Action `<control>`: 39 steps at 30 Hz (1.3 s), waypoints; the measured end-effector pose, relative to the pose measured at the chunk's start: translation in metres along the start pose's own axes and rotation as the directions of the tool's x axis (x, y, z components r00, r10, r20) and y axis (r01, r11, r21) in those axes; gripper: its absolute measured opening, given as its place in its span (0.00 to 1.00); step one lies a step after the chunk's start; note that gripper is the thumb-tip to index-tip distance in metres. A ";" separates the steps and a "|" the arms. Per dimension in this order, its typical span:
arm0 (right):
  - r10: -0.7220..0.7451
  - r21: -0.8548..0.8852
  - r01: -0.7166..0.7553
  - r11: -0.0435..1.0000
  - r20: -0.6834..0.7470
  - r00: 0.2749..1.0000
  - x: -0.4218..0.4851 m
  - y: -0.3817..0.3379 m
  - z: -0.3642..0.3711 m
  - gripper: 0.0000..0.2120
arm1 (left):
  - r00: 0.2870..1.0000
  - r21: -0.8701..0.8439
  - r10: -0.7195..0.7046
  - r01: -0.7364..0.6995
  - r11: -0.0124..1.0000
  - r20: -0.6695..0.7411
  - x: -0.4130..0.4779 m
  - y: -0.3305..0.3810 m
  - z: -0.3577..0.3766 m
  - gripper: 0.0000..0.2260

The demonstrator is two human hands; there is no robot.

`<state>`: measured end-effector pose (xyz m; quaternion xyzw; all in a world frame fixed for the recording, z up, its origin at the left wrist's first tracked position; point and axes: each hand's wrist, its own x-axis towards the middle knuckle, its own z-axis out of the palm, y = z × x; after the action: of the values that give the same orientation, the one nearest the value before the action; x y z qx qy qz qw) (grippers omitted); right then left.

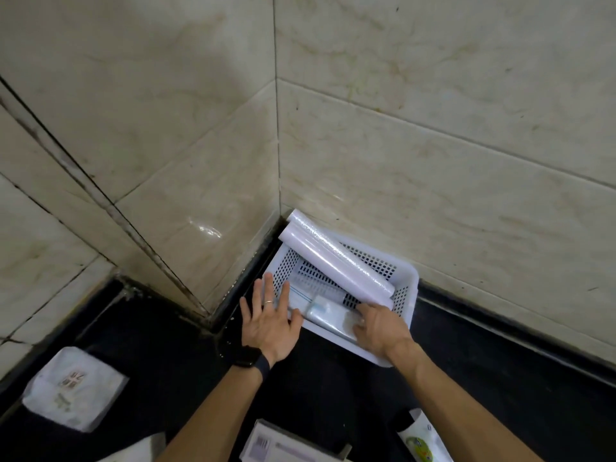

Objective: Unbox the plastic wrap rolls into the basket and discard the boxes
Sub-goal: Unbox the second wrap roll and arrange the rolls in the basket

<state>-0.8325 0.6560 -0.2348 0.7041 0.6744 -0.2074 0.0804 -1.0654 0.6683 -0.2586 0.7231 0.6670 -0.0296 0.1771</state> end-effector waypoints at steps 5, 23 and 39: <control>-0.001 0.256 0.049 0.965 -0.186 0.983 -0.017 0.012 -0.006 0.19 | 0.997 0.000 0.002 -0.002 1.000 -0.078 0.007 0.003 -0.011 0.32; -0.149 0.215 0.175 0.961 -0.133 0.980 0.087 0.041 -0.038 0.18 | 0.888 -0.959 -0.452 0.195 0.205 0.084 0.093 0.082 -0.053 0.41; -0.206 0.052 0.206 0.977 -0.021 0.978 0.100 0.031 -0.036 0.24 | 0.929 -0.977 -0.339 0.193 0.093 0.151 0.098 0.051 -0.063 0.33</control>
<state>-0.7951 0.7594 -0.2475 0.6339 0.7384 -0.2274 0.0342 -1.0168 0.7778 -0.2159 0.2995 0.6512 0.4198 0.5568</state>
